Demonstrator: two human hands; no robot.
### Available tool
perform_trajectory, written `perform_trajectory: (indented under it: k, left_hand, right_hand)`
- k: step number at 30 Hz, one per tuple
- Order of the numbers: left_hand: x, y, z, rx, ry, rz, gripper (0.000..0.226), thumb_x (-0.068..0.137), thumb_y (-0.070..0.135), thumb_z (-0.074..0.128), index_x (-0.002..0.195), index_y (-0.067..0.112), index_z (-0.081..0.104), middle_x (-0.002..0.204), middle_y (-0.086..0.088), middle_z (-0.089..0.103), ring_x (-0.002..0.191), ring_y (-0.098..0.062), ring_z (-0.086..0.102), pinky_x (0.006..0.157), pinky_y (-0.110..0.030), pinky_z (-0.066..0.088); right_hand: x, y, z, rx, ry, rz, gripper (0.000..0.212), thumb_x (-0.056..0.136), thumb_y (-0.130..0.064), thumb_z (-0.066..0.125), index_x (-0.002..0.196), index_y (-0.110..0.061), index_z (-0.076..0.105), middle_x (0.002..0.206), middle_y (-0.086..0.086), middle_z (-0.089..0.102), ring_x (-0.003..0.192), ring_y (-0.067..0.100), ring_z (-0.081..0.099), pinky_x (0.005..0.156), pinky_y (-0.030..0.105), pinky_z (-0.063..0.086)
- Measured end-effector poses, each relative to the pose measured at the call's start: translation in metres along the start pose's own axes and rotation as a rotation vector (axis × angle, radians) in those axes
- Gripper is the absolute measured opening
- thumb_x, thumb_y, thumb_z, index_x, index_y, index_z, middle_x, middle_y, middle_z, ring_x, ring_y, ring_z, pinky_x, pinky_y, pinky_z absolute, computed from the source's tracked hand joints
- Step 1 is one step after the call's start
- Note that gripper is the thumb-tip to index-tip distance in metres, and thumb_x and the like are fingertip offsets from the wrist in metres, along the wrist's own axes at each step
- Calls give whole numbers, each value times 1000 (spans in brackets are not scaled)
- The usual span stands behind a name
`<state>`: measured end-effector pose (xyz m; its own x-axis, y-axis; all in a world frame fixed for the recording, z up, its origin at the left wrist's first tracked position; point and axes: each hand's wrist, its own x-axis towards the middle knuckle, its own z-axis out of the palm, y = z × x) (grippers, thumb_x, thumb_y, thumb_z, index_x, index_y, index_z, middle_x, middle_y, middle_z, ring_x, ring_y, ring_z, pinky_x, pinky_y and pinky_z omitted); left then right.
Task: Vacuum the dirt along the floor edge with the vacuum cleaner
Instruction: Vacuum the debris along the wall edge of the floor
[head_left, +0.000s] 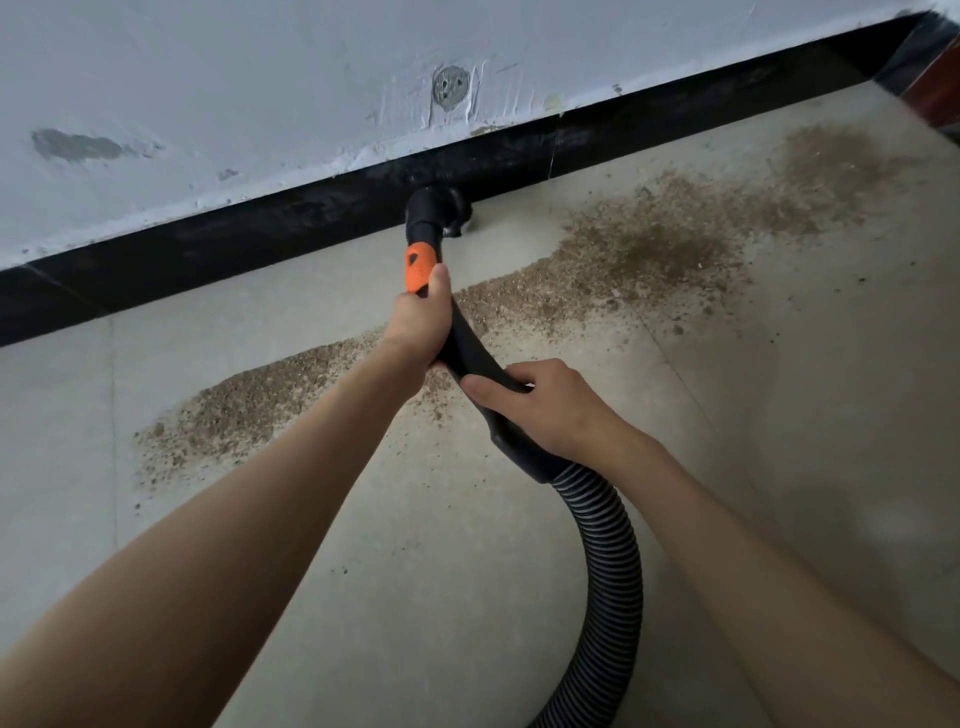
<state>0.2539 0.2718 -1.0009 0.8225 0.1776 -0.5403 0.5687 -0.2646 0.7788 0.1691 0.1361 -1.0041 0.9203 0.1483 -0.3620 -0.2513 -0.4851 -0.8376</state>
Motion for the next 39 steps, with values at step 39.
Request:
perform_trajectory:
  k: [39]
  left_hand:
    - [-8,1,-18,52,-131,28,45,97,49,39,109,7,48,87,-7,55,75,-19,57,60,-27,49]
  right_hand:
    - [-19,-8,20,-66,72,-37,51,87,-57,58,56,-21,40,40,-12,42,39,4,40,44,15,30]
